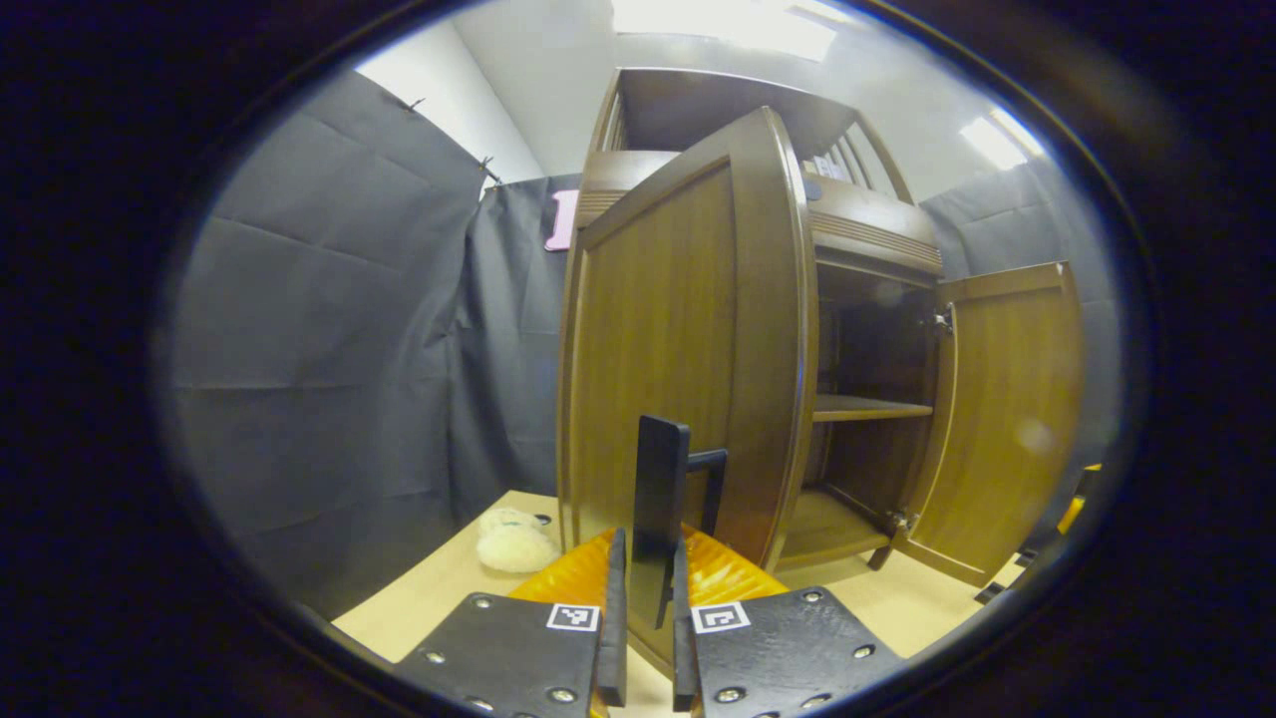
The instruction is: Open the right door of the double-door shoe cabinet with the right hand, and open the left door with the left hand.
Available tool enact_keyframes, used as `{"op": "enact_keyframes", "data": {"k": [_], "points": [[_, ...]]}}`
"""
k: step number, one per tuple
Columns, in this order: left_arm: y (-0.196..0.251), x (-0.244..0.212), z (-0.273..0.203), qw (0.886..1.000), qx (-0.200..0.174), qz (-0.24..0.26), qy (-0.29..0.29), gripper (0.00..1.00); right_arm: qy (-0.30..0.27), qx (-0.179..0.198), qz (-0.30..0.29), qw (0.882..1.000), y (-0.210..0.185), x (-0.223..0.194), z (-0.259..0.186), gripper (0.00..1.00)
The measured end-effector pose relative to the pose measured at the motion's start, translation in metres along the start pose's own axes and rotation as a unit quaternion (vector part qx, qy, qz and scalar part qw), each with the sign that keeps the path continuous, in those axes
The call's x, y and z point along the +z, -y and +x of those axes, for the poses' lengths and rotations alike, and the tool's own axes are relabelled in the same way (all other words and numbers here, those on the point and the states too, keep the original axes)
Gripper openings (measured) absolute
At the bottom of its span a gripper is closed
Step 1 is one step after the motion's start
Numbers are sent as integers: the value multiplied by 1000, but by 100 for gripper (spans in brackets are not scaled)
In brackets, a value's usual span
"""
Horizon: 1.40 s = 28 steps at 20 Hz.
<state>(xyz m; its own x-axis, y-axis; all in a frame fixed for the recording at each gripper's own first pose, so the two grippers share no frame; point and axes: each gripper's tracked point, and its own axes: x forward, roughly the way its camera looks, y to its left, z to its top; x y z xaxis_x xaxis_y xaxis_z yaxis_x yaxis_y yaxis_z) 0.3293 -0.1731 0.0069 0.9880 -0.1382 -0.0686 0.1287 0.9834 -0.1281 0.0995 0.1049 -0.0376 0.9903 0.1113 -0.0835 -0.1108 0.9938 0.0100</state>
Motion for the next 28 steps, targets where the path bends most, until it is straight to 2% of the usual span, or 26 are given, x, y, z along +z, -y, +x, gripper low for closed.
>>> {"op": "enact_keyframes", "data": {"k": [6,10,11,12,13,15,16,22,26,27,28], "points": [[-7,9,-6,1000,20,10,7,13,2,18,-1,1000,-23,0,-2,96],[-14,19,-12,998,53,27,11,11,12,26,-1,1000,-35,8,-5,96],[-17,24,-15,998,57,25,11,16,13,27,-3,1000,-37,8,-6,96],[-19,28,-18,998,65,24,12,15,13,28,-3,999,-38,8,-7,96],[-21,34,-23,997,75,25,11,10,14,29,-2,999,-40,8,-8,96],[-25,48,-32,995,94,26,12,15,13,31,-2,999,-44,7,-7,96],[-24,35,-24,994,101,24,14,15,13,32,-3,999,-44,8,-7,96],[-33,36,-27,988,147,28,24,18,20,38,-1,999,-48,15,-6,96],[-31,36,-32,991,131,18,23,20,25,39,1,999,-47,20,-7,96],[-30,38,-32,991,130,22,26,16,27,38,1,999,-45,21,-8,96],[-27,40,-32,992,120,22,28,15,27,36,0,999,-44,21,-10,96]]}}
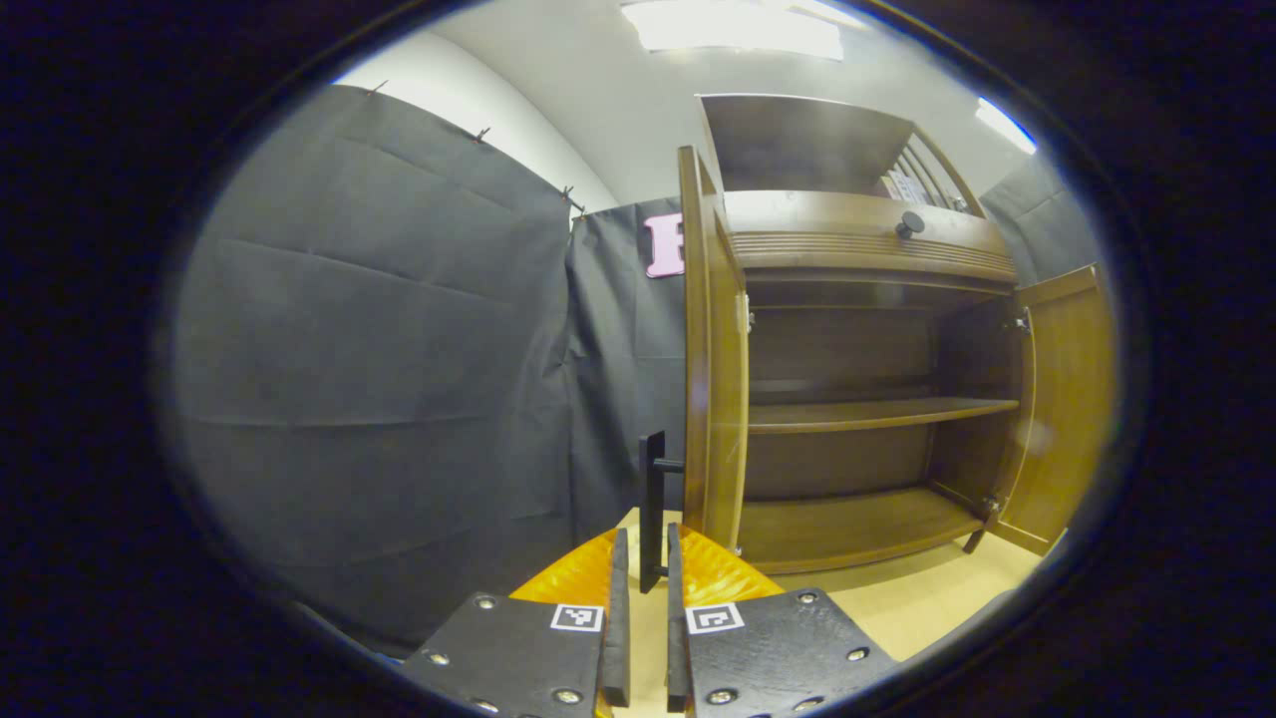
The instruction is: Open the right door of the double-door shoe cabinet with the right hand, and open the left door with the left hand.
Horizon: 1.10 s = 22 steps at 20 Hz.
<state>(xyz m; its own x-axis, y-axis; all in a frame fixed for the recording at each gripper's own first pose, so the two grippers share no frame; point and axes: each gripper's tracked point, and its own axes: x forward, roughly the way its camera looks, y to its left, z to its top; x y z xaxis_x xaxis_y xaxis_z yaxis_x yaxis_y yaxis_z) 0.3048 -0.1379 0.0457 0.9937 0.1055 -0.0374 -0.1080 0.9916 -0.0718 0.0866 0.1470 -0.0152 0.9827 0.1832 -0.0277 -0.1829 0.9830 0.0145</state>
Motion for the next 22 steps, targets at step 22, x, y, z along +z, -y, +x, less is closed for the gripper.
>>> {"op": "enact_keyframes", "data": {"k": [22], "points": [[13,29,-19,997,-76,-14,10,10,9,-42,16,999,36,1,-14,96]]}}
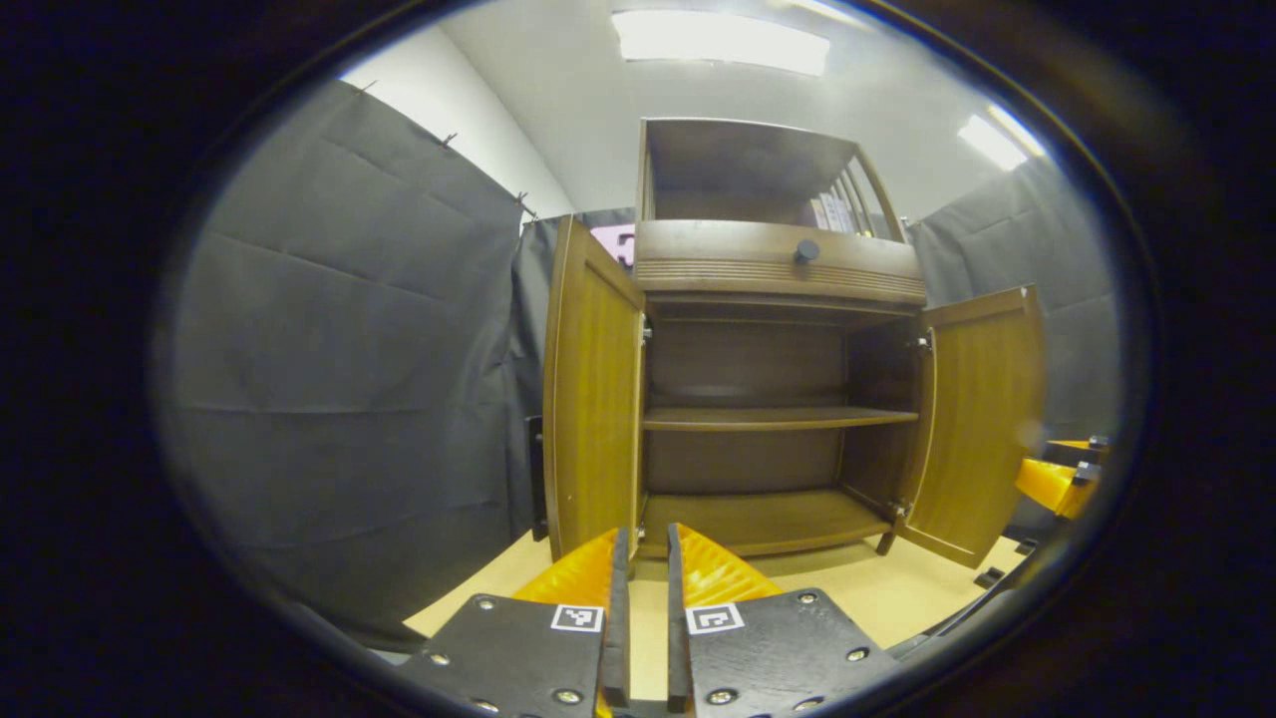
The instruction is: Open the right door of the double-door shoe cabinet with the right hand, and open the left door with the left hand.
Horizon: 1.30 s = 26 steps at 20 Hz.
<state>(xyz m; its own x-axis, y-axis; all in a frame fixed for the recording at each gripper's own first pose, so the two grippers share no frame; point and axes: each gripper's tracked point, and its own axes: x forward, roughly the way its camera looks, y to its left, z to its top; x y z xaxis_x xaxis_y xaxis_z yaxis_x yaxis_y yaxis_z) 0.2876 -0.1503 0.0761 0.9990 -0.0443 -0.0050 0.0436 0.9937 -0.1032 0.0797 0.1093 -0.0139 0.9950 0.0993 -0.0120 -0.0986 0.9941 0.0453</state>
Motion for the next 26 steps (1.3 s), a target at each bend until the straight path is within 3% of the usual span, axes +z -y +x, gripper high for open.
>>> {"op": "enact_keyframes", "data": {"k": [8,16,17,26], "points": [[2,2,1,1000,-8,3,5,10,1,-7,-1,1000,4,4,0,96],[8,5,-8,1000,-12,-3,17,86,3,-6,-3,1000,3,3,2,94],[2,6,-9,1000,0,-1,21,95,2,-5,-3,1000,3,2,2,96],[-8,19,-11,999,13,14,46,96,5,-7,1,1000,3,5,4,96]]}}
